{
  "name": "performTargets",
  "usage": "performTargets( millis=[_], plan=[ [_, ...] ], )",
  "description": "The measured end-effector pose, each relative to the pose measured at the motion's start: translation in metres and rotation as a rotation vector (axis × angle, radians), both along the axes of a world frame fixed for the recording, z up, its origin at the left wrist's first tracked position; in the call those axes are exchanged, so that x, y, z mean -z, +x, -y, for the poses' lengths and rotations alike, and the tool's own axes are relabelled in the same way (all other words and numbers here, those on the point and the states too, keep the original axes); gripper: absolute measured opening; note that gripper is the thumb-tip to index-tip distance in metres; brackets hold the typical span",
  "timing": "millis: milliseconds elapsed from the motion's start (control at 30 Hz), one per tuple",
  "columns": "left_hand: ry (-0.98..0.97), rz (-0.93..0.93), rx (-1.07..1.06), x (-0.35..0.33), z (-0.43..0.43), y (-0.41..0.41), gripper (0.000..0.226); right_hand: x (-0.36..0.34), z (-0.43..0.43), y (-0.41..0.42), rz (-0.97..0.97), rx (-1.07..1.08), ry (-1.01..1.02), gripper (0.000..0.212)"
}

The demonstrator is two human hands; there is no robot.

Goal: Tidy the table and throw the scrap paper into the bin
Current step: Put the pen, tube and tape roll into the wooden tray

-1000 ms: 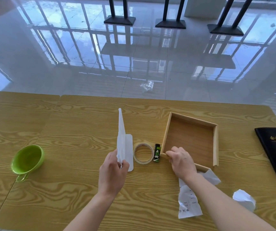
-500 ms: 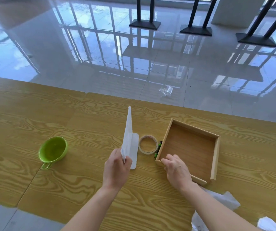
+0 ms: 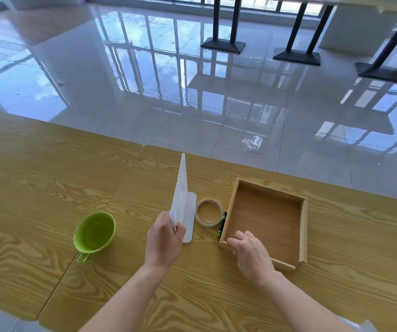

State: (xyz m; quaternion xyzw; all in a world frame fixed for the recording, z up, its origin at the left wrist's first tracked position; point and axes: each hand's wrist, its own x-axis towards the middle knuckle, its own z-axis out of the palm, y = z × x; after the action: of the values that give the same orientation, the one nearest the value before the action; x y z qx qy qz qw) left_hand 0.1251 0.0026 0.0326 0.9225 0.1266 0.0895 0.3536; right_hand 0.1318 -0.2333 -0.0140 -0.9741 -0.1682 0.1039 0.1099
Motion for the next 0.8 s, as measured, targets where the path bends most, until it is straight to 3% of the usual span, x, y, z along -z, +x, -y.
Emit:
performTargets(
  millis=[467,800],
  plan=[
    [-0.018,0.027,0.065,-0.003,-0.065,0.058,0.047,-0.004,-0.077,0.047,0.003,0.058,-0.03,0.028],
    [0.019,-0.048,0.008,-0.002,-0.088,0.1,0.033,0.001,-0.097,0.083,0.014,0.025,0.026,0.028]
  ],
)
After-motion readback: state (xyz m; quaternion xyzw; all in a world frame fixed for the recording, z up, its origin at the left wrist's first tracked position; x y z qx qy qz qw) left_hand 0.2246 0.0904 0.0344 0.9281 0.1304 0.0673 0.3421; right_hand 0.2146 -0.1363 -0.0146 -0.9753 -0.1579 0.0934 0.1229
